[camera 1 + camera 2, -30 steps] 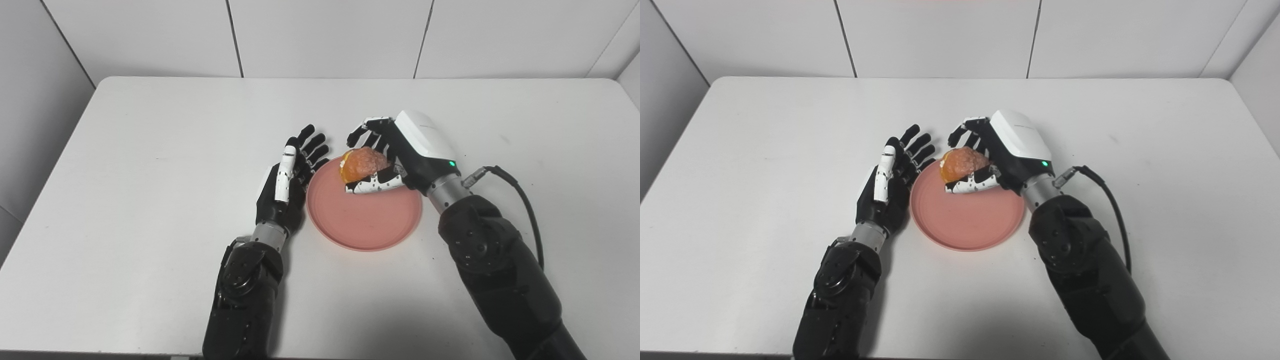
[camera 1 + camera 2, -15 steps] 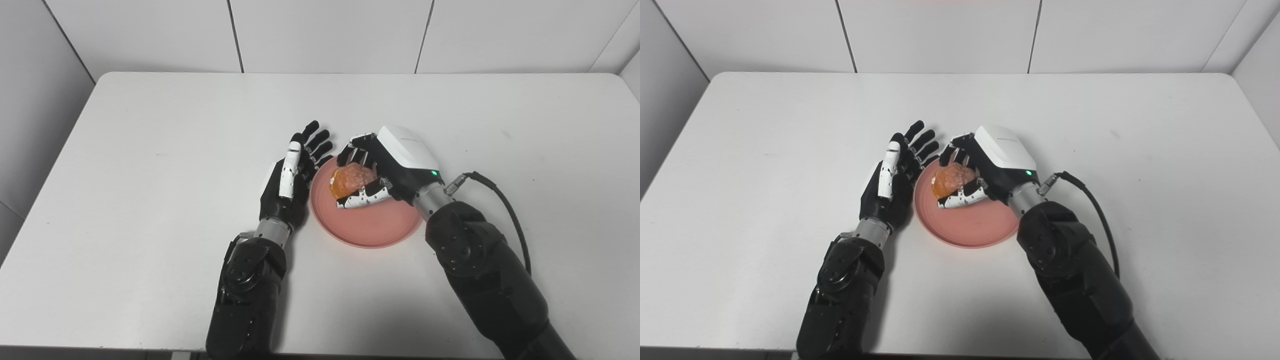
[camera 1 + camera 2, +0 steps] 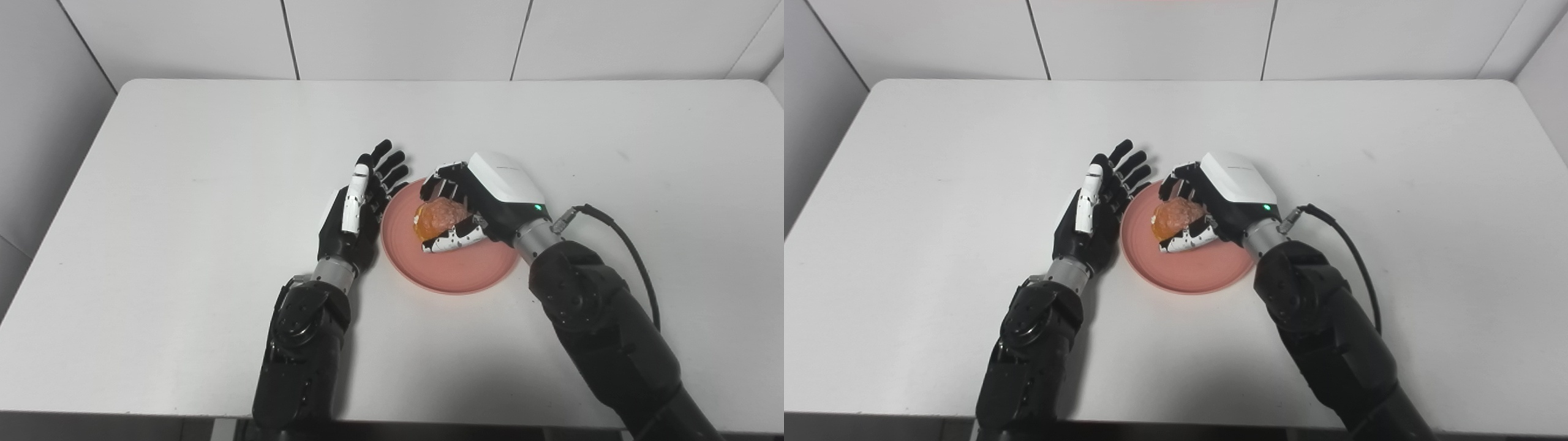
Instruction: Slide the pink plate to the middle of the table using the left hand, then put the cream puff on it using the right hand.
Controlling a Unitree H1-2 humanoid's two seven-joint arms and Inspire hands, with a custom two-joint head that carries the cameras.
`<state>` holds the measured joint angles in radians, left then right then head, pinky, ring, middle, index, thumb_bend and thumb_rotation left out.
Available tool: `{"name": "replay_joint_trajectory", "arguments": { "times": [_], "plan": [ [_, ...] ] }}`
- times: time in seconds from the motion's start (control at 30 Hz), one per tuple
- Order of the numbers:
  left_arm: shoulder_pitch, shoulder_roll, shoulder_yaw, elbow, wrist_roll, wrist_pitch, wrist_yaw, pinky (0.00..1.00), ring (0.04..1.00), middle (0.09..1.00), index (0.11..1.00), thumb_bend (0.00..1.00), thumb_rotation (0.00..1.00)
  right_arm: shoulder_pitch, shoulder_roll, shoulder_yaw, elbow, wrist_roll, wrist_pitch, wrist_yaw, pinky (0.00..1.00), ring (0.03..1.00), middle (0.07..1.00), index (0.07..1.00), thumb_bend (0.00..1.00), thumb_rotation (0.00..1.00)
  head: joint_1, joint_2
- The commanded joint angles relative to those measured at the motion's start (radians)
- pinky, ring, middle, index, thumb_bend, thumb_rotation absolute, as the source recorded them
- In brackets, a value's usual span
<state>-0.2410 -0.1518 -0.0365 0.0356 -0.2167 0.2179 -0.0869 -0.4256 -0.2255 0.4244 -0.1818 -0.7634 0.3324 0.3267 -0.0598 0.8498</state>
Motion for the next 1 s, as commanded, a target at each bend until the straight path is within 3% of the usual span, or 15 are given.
{"name": "replay_joint_trajectory", "arguments": {
  "times": [0.0,0.5,0.7,0.87,0.97],
  "plan": [
    [0.013,0.002,0.001,-0.009,-0.001,0.027,0.005,0.88,0.908,0.903,0.898,0.42,1.0,-0.015,-0.005,-0.009,-0.033,-0.013,-0.012,-0.001,0.33,0.418,0.438,0.542,0.52,0.0,-0.007,0.006],
    [0.012,0.004,0.011,-0.023,-0.004,0.049,0.008,0.88,0.901,0.897,0.894,0.42,1.0,0.006,-0.001,-0.002,0.0,-0.054,-0.048,-0.031,0.33,0.419,0.426,0.535,0.52,0.0,-0.023,0.012],
    [0.012,0.005,0.015,-0.024,-0.007,0.054,0.004,0.88,0.899,0.899,0.898,0.43,1.0,0.009,0.0,0.01,0.015,-0.071,-0.053,-0.047,0.28,0.359,0.406,0.532,0.52,0.0,-0.029,0.012],
    [0.012,0.005,0.017,-0.026,-0.007,0.056,0.004,0.88,0.898,0.898,0.896,0.43,1.0,0.011,-0.001,0.014,0.019,-0.073,-0.048,-0.048,0.26,0.34,0.477,0.489,0.53,0.0,-0.035,0.013],
    [0.012,0.007,0.017,-0.024,-0.008,0.054,0.002,0.88,0.901,0.898,0.897,0.43,1.0,0.012,-0.002,0.017,0.017,-0.079,-0.04,-0.04,0.27,0.352,0.421,0.536,0.52,0.0,-0.035,0.013]
  ]
}}
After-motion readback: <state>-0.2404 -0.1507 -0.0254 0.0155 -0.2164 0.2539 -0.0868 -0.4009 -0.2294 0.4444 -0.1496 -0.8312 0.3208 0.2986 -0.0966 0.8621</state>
